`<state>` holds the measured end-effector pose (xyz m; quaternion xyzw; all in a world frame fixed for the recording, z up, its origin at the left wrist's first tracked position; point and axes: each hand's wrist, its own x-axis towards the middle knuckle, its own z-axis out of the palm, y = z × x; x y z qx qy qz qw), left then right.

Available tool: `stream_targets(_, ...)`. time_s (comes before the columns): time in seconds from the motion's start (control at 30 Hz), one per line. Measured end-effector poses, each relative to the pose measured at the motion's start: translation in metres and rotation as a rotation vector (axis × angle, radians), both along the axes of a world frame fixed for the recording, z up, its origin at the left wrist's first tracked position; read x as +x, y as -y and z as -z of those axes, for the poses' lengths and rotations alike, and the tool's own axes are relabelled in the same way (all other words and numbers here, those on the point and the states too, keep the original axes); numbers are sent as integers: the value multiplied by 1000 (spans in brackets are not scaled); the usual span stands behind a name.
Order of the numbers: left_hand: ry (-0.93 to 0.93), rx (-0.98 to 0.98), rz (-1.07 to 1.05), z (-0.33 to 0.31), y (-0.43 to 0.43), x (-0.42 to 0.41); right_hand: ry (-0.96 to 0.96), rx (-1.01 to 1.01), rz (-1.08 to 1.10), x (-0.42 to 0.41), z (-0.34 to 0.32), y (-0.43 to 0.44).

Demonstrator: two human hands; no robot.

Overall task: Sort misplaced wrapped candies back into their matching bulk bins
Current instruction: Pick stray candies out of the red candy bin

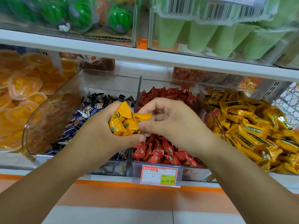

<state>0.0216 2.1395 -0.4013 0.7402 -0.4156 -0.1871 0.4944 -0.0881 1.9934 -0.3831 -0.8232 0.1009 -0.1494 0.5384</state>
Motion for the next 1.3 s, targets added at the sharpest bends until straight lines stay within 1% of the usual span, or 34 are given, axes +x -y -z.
stream_targets(0.07,-9,-16,-18,-1,-1,3,-8,107,-38,-1,0,-1)
stream_targets(0.13,-1,-21,-45,0,-3,7,-57,226,-70,-6,-6,6)
stream_targets(0.17,6,-16,-63,0,-4,9,-115,193,-61,-9,-11,13)
stream_targets(0.2,10,-8,-76,1,-4,11,-215,66,-32,-14,-14,23)
stream_targets(0.23,7,2,-82,1,-5,11,-374,-135,3,-19,-16,33)
stream_targets(0.27,3,6,-89,2,-6,12,-583,-335,12,-24,-15,41)
stream_targets(0.3,0,9,-99,2,-6,12,-793,-487,-7,-26,-10,44)
stream_targets(0.33,3,15,-112,4,-7,13,-941,-562,-46,-26,-2,44)
stream_targets(0.37,5,24,-126,5,-7,13,-1020,-581,-100,-23,9,41)
stream_targets(0.43,-7,34,-149,9,-7,14,-1069,-593,-176,-13,33,34)
stream_targets(0.5,-38,45,-147,13,-7,12,-1093,-613,-153,-4,51,33)
stream_targets(0.6,-68,77,-141,17,-3,9,-1071,-669,-70,2,66,35)
stream_targets(0.77,-112,75,-152,17,-1,10,-972,-622,-46,5,64,36)
stream_targets(0.83,-124,81,-146,18,0,9,-903,-537,25,5,61,40)
stream_targets(0.93,-134,83,-138,20,1,10,-768,-324,200,0,52,45)
stream_targets(1.0,-100,78,-135,25,1,15,-678,-210,291,-3,40,50)
stream_targets(1.07,-72,84,-141,31,1,20,-579,-138,354,-4,27,56)
stream_targets(1.2,-35,72,-139,36,3,25,-444,-27,369,-1,11,70)
stream_targets(1.3,-43,53,-122,35,4,24,-373,37,363,6,8,71)
